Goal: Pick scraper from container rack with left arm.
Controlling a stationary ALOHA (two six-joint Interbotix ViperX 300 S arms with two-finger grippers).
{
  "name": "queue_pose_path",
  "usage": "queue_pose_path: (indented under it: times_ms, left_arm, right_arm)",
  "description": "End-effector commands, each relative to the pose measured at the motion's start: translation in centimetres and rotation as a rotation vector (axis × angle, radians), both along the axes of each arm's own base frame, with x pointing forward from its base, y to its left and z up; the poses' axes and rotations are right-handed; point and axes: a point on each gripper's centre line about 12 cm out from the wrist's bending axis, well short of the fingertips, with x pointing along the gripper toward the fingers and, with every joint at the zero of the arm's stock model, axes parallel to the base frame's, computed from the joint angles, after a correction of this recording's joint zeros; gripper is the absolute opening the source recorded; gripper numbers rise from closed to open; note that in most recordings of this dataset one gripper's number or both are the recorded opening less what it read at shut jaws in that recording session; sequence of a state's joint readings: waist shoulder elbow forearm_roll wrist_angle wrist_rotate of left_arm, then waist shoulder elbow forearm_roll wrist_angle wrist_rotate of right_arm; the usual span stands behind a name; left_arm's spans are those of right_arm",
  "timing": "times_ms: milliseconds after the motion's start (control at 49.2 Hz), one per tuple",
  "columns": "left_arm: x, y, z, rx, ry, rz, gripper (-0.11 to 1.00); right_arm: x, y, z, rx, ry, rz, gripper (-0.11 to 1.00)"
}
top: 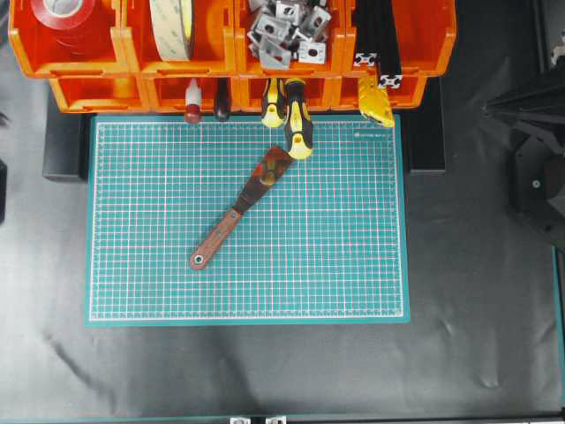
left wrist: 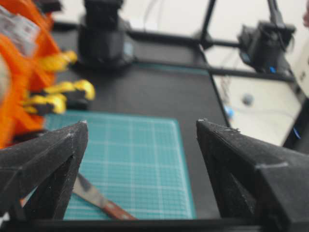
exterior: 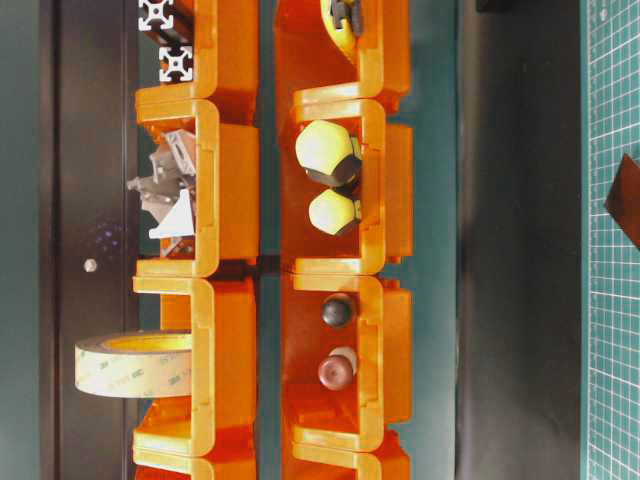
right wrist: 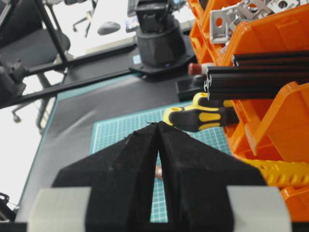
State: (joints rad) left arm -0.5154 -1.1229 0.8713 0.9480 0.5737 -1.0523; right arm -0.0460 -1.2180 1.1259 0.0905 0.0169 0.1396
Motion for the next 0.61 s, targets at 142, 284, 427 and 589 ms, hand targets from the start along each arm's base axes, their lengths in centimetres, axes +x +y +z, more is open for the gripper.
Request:
queue_pose_path:
  times_ms: [142,284,427,589]
  left_arm:
    - [-2.0,2.0,0.3,-0.004,-0.055,0.064,0.88]
    - [-2.9,2.6,-0.7,-0.011,-0.067,0.077,0.88]
    - [-3.4,3.1,-1.3,-0.013,-0.073,0.098,0.88]
    - [-3.5,3.5,-1.4,-0.012,-0.081,0.124,0.87]
  right_arm:
    - [0.0,0.0,1.4,0.000,-0.032,0.000,0.00]
    - [0.0,0.0,1.5,0.000,-0.037,0.000,0.00]
    - [-0.1,0.0,1.5,0.000,-0.038,0.000,0.00]
    - [-0.1,0.0,1.6,0.000,-0.041,-0.002,0.00]
